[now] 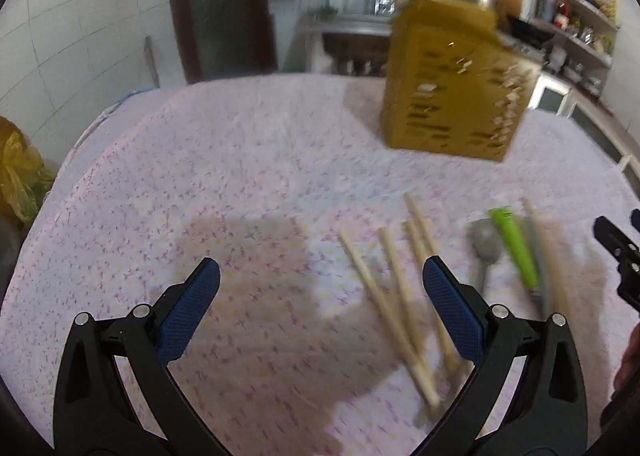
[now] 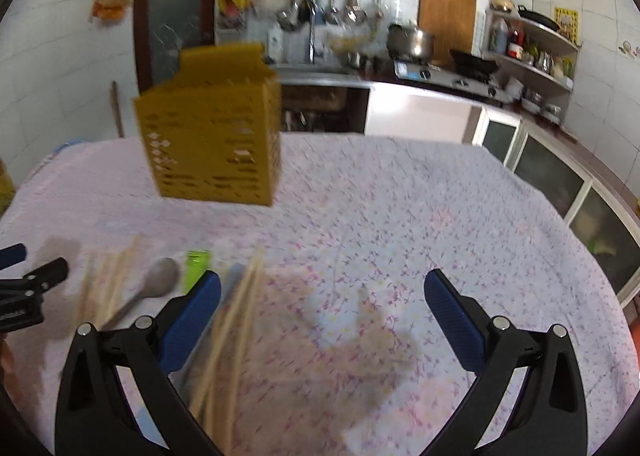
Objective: Organize utensils
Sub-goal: 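Grasp a wooden chopstick with the right gripper while the left gripper grasps another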
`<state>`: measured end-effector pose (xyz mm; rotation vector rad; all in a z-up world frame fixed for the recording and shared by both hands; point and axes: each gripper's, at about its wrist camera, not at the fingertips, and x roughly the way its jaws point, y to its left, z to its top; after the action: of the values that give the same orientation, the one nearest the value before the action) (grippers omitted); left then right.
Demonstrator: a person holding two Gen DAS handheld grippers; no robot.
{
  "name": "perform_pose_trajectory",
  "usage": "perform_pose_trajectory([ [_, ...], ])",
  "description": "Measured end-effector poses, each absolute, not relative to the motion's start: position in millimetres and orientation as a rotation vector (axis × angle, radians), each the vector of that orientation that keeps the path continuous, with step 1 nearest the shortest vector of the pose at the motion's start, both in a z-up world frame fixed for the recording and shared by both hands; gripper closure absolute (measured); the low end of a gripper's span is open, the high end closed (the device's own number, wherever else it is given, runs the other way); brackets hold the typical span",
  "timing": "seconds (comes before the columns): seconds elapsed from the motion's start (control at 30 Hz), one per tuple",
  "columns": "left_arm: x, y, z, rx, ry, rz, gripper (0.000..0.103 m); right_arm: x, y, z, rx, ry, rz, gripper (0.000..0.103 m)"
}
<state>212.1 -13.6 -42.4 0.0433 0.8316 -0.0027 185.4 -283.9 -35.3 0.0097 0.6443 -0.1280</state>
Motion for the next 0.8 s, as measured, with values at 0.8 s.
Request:
perform_pose_trajectory([
  [0.8,243,-1,-84,0.020,0.949,0.038,0.005,220,-278,-77,0.013,0.854,-0.144,0.005],
])
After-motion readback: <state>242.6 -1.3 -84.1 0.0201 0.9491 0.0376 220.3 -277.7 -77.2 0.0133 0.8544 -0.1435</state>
